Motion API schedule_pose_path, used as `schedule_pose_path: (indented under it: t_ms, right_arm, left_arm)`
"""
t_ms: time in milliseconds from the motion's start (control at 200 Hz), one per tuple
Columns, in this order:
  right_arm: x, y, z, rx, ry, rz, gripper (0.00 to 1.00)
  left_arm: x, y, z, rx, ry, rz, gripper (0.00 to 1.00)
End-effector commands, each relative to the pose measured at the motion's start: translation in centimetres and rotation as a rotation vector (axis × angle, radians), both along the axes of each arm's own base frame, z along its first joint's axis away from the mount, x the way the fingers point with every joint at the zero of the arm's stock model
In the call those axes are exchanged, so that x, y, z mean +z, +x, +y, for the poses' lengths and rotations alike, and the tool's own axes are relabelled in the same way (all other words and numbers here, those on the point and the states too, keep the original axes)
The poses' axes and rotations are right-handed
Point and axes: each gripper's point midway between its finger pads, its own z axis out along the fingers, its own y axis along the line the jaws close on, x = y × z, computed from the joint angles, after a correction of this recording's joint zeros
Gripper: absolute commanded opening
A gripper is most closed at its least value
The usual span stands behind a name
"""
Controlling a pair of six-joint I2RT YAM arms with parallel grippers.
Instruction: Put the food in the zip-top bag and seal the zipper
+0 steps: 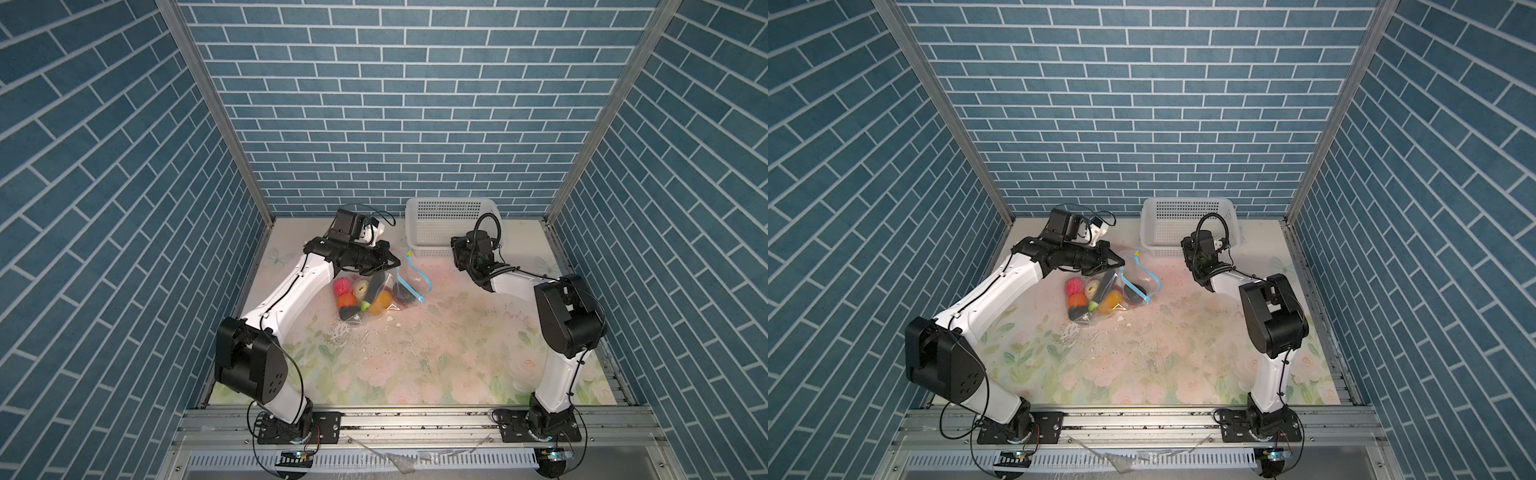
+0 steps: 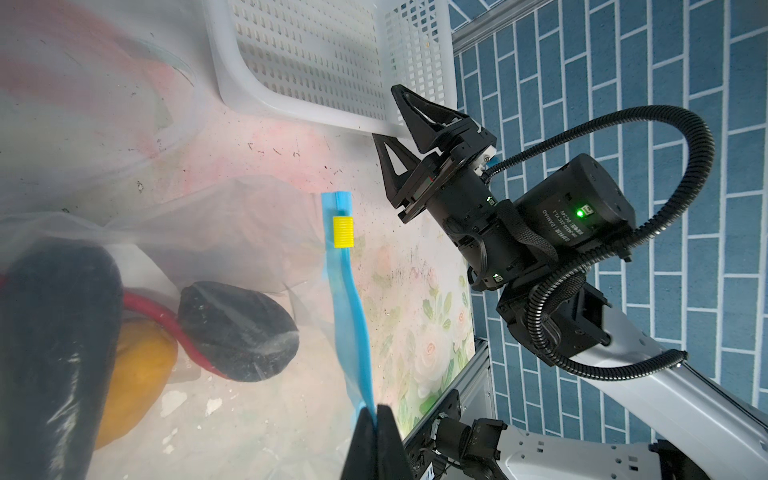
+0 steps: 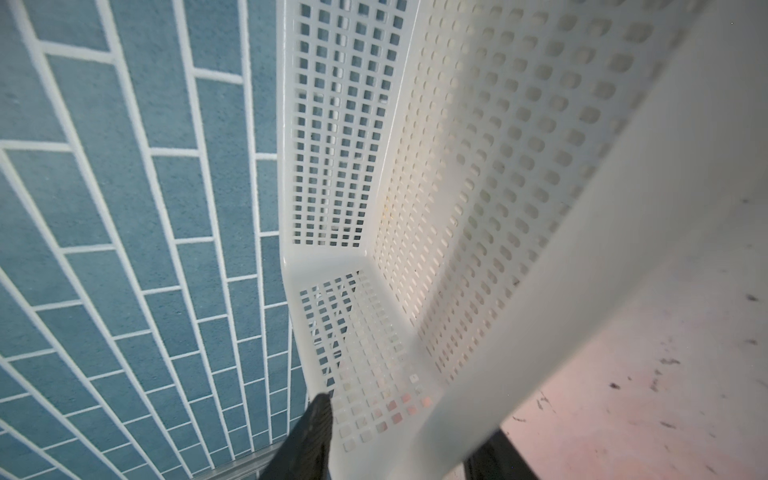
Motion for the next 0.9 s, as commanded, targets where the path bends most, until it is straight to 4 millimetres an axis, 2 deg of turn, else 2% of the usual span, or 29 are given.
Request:
schedule_pose_path:
  t_ms: [0,125,200,385,645,805,895]
  right_arm:
    - [2.7,0.4,0.6,0.061,-0.039,-0.065,0.50]
    - [1.7,-1.9,2.2,0.147,-0.028,-0.021,0.51]
    - [2.2,-3.3,3.0,0.194,-0.090,-0.054,0.51]
    - [3.3,-5.6,3.3,0.260,-0.252,-0.098,0.51]
    - [3.9,-9.3,5.9,0.447,-0.418,-0.152,0.49]
    - [3.6,-11.6,7.2,0.580,-0.407,-0.237,0.49]
    - [3.1,-12.9,8.5,0.678,-0.371,-0.227,0.49]
  left_arm:
    - [-0.4,0.1,0.6,0.005,0.015,0.006,0.00]
    - [-0.9,0.0,0.7,0.005,0.019,0.012,0.00]
    - [-1.5,-0.1,1.0,0.003,0.037,0.027,0.00]
    - [-2.3,-0.2,1.1,0.004,0.042,0.047,0.00]
    - [-2.6,0.0,1.1,0.011,0.037,0.046,0.00]
    - [-2.5,-0.2,1.1,0.009,0.041,0.046,0.00]
    - [-2.6,-0.3,1.1,0.007,0.045,0.050,0.00]
